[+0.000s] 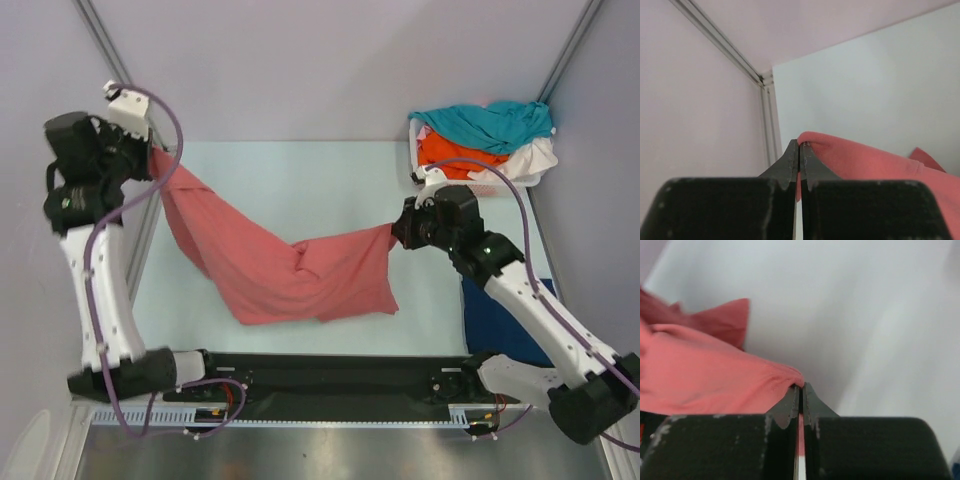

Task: Fold and stack the t-shirts
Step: Flatten the tshirt out

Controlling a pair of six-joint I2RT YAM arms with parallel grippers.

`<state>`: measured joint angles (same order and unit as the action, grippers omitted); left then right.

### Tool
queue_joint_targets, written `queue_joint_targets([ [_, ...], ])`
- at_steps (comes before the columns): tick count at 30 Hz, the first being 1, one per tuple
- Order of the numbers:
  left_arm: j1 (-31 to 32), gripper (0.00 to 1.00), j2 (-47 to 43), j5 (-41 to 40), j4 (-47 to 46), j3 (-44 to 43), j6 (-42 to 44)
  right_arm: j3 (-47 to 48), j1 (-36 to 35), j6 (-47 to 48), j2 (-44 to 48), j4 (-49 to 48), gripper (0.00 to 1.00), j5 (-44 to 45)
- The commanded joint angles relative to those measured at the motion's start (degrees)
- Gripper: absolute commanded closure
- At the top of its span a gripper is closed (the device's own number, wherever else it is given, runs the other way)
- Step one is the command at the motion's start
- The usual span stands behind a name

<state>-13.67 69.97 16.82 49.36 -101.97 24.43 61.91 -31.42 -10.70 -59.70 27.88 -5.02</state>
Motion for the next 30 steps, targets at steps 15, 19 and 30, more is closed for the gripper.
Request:
queue_joint_targets([
  [15, 8.7, 0.21, 35.0, -3.0, -11.9, -6.5, -0.4, 15.3, 14.2, -8.9, -35.7, -10.4, 0.52, 10.6],
  [19, 8.7, 0.14, 22.0, 3.7, -9.4, 13.8, 12.4, 14.4, 13.1, -8.9, -32.2, -1.5, 0.39, 11.3],
  [30, 7.7, 0.12, -10.8, -10.8, -4.3, 60.0, 44.4, -11.5, 5.5, -20.1, -12.2, 4.6, 0.36, 7.2],
])
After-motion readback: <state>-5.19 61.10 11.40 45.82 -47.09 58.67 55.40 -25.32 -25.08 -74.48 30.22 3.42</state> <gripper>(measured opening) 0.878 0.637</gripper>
